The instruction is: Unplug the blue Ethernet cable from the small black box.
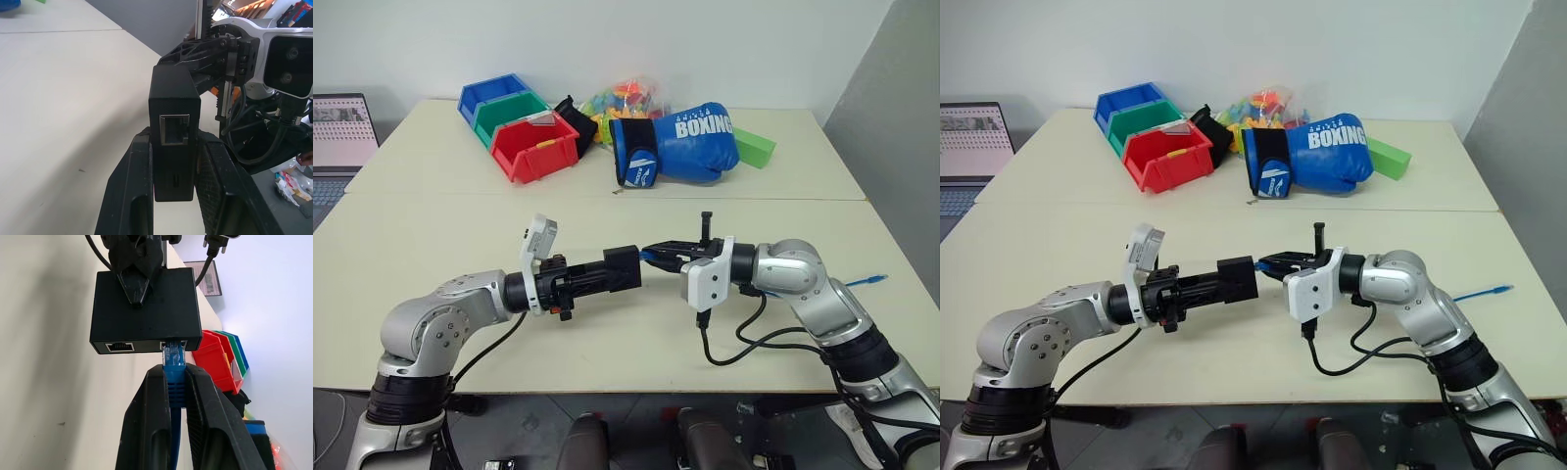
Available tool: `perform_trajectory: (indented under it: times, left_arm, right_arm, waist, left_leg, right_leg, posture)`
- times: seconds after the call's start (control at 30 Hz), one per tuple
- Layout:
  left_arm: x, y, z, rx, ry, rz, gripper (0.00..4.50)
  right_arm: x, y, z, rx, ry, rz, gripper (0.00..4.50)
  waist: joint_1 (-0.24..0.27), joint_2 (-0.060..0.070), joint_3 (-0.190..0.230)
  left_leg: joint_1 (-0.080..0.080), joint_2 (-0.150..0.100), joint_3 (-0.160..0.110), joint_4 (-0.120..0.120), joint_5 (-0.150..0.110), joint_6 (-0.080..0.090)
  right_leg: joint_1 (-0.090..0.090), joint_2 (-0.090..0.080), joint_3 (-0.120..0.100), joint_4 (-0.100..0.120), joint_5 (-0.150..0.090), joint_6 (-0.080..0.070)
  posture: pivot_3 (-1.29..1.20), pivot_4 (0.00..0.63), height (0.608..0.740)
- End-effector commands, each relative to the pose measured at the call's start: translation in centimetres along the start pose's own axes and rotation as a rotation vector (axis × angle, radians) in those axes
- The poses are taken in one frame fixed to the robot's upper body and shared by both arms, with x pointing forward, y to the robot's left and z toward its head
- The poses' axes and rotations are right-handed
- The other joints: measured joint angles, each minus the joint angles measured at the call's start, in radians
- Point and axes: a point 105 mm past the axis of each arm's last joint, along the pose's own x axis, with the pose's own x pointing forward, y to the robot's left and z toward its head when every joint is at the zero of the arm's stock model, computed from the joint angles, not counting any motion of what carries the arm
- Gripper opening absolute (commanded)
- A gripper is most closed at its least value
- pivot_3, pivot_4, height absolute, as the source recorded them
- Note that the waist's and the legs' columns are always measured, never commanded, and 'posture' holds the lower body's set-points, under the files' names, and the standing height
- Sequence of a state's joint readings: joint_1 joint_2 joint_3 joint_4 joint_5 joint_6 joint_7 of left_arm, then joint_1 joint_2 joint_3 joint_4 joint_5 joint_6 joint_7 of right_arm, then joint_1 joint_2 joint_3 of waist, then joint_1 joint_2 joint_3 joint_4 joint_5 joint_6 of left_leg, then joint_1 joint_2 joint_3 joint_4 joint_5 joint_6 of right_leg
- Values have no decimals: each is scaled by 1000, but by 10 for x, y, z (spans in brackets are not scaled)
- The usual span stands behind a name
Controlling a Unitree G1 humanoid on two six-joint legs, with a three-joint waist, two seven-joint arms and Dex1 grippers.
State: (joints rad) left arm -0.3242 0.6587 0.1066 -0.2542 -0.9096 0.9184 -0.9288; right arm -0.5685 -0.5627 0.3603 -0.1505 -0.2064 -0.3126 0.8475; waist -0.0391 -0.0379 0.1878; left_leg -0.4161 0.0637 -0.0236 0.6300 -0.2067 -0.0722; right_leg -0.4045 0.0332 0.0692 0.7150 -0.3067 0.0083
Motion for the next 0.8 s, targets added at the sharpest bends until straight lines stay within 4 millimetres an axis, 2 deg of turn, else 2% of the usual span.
perform_trajectory:
  times: [0.03, 0.1, 0.2, 0.4, 0.53, 0.6, 0.7, 0.8]
  left_arm:
    - [-2, -2, 5, 23, -10, -10, 785]
    - [-2, -2, 4, 32, 0, -18, 785]
    - [-4, -4, 3, 58, 26, -34, 785]
    - [-8, -9, 4, 117, 60, -91, 785]
    - [-12, -15, 4, 150, 87, -140, 785]
    - [-15, -18, 2, 186, 118, -168, 785]
    - [-20, -21, -1, 224, 152, -197, 785]
    - [-21, -19, 0, 233, 146, -193, 785]
  right_arm:
    - [-3, -3, 11, -27, -38, -3, 1301]
    - [-6, -6, 14, 21, -46, -6, 1694]
    - [-15, -16, 29, 228, -93, -27, 2336]
    - [-35, 2, 36, 602, -81, 134, 2340]
    - [-33, -3, 33, 810, -106, 100, 2340]
    - [-29, -4, 25, 974, -127, 58, 2340]
    - [-24, -6, 25, 1159, -205, 39, 2340]
    - [-23, -4, 25, 1219, -217, 69, 2340]
  waist:
    - [0, 0, 0]
    - [0, 0, 0]
    - [1, 0, 0]
    - [7, 0, 0]
    - [2, 0, 0]
    - [1, 0, 0]
    - [-2, 0, 0]
    - [-1, 1, 1]
  left_leg:
    - [0, 0, 0, 0, 0, 0]
    - [0, 0, 0, 0, 0, 0]
    - [0, 0, 0, 0, 0, 0]
    - [0, 0, -1, 0, 0, 0]
    - [0, 0, -1, 0, 0, 0]
    - [0, 0, -1, 0, 0, 0]
    - [0, 1, -1, 0, 0, 0]
    - [0, 0, 0, 0, 0, 0]
  right_leg:
    - [0, 0, 0, 0, 0, 0]
    - [0, 0, 0, 0, 0, 0]
    - [0, 0, 0, 0, 0, 0]
    - [1, -1, 0, 0, 0, 0]
    - [0, 0, 0, 0, -1, 1]
    - [0, 0, 0, 0, -1, 2]
    - [0, 1, 0, 0, -1, 2]
    - [0, 1, 0, 0, -1, 2]
  posture:
    - [0, 150, 740]
    - [0, 150, 740]
    - [0, 150, 740]
    - [0, 150, 740]
    - [0, 150, 740]
    - [0, 150, 740]
    - [0, 150, 740]
    - [0, 150, 740]
